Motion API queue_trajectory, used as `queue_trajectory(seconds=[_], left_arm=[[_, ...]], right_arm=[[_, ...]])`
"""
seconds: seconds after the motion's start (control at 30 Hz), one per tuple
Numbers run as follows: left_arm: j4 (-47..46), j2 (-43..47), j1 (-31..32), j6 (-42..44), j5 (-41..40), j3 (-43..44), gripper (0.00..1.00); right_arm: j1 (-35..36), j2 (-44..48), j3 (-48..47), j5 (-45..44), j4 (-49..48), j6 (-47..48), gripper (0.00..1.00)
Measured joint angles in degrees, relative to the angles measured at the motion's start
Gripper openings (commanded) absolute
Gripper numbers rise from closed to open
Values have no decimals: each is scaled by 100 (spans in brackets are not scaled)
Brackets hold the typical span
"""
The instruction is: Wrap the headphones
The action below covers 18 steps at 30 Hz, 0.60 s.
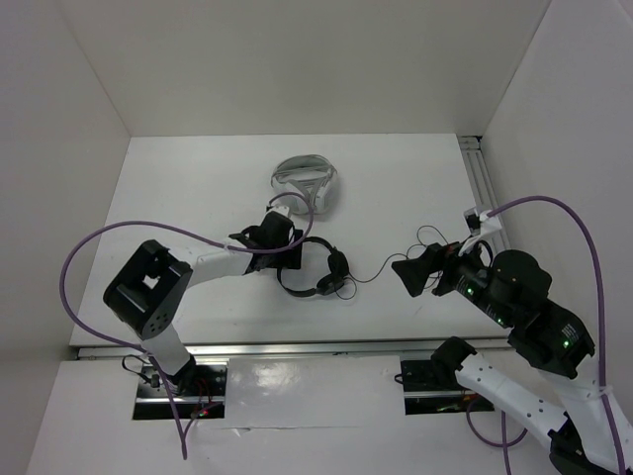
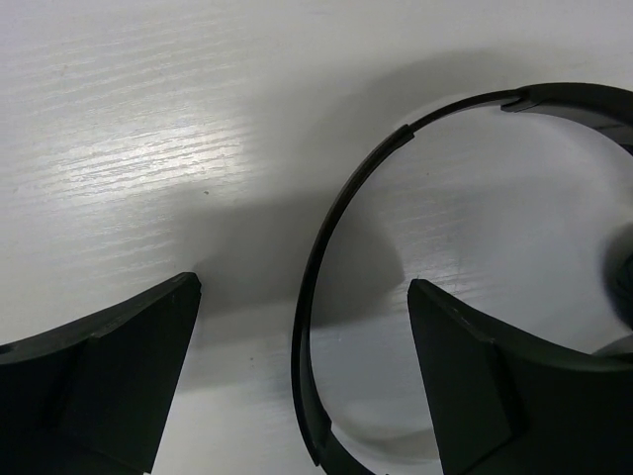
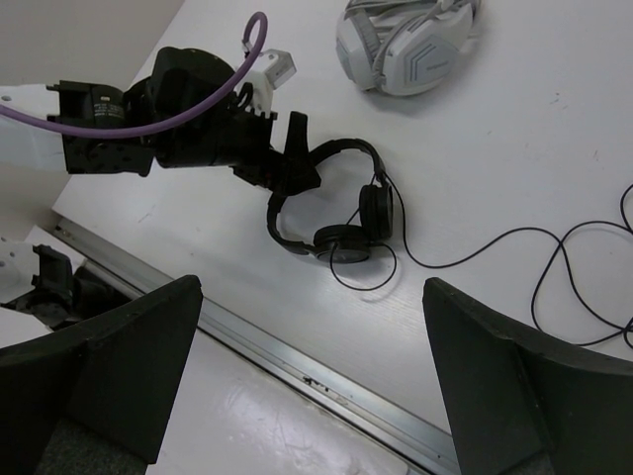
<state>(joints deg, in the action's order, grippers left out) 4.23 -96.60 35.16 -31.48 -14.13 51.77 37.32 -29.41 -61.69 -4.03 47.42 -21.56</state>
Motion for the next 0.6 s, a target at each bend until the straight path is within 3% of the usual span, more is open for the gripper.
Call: queue_trajectory(seconds=[0.5,0.6], left_arm=[[492,-203,219,-37,-555,262,100],[520,-247,291,-48,-568,315,93]], right_arm=[[0,96,-2,2,15,0,100],[0,96,-2,0,15,0,100]])
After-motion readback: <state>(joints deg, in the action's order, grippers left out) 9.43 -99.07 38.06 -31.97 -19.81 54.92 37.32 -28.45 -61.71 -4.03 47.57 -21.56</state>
